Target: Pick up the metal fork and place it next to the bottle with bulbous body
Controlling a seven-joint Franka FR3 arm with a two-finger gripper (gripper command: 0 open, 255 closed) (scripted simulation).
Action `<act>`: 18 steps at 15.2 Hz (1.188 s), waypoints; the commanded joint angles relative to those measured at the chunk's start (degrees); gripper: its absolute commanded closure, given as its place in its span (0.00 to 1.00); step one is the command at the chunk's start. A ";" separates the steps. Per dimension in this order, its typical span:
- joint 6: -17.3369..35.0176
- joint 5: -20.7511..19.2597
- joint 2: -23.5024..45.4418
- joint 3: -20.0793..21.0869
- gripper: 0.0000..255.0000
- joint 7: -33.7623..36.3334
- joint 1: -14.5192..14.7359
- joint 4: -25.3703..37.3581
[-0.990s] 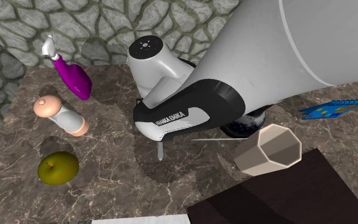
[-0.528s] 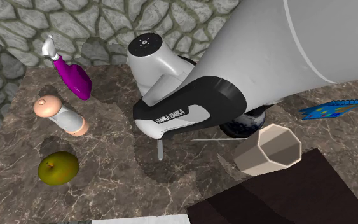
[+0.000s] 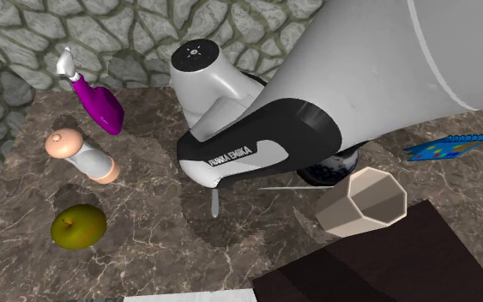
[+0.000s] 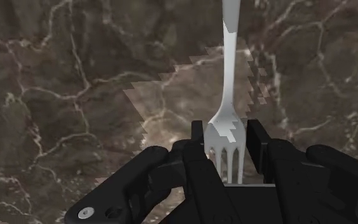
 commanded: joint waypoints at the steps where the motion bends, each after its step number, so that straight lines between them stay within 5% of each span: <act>1: -1.12 0.59 -1.30 0.57 1.00 -0.52 -0.42 -0.15; 18: -10.61 5.30 -11.21 3.90 1.00 -3.95 -2.84 -0.29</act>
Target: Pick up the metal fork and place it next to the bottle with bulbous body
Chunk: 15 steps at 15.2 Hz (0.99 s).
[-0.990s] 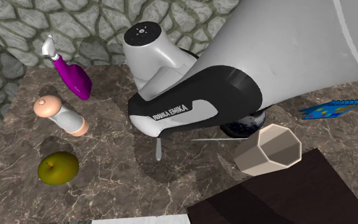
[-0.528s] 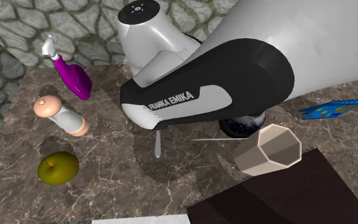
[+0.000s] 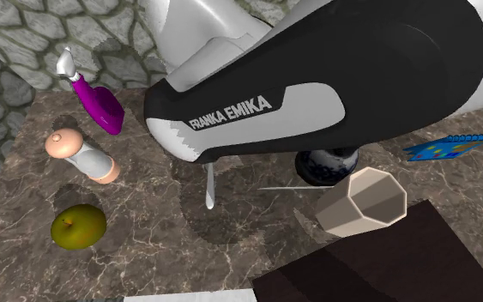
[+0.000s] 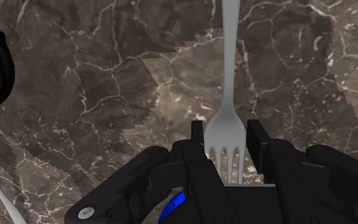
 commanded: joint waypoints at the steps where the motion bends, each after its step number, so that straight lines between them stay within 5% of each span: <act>1: -1.33 0.60 -1.11 0.32 1.00 -0.49 -0.27 0.25; 15: -10.19 4.06 -7.53 1.81 1.00 -2.98 -1.34 3.08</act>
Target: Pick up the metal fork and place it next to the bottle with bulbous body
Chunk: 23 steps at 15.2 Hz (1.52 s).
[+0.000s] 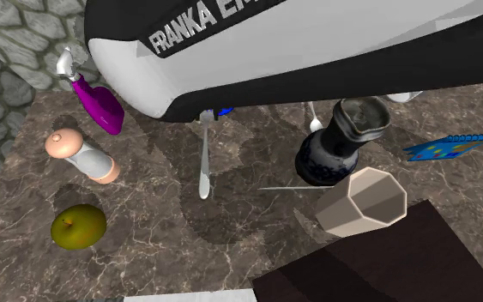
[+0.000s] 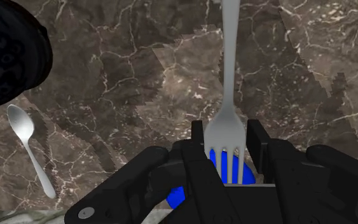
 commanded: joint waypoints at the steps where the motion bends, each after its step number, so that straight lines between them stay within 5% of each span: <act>1: -1.35 0.51 -0.97 0.15 1.00 -0.42 -0.18 0.42; 23: -16.69 3.59 -6.82 0.92 1.00 -2.79 -0.69 10.34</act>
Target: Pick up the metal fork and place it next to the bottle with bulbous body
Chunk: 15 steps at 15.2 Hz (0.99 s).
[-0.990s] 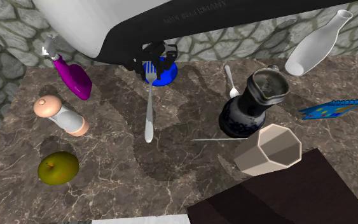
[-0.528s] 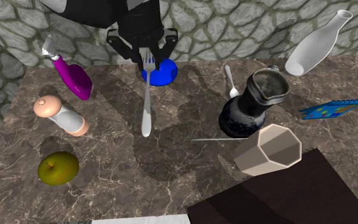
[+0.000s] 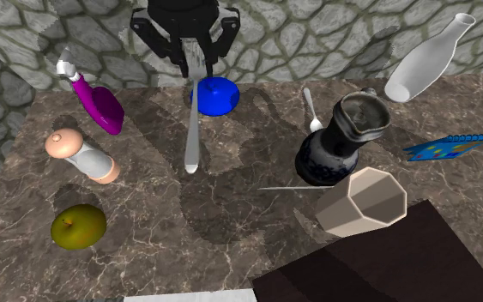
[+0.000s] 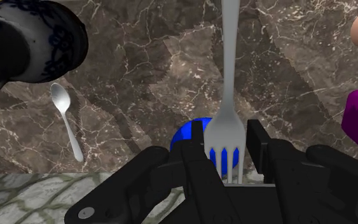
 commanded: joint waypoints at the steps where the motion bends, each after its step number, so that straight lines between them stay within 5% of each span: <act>1: -1.58 0.11 -0.18 0.06 1.00 -0.04 0.06 1.39; 15: 1.72 5.94 -15.75 -8.08 1.00 -18.92 -8.82 -16.45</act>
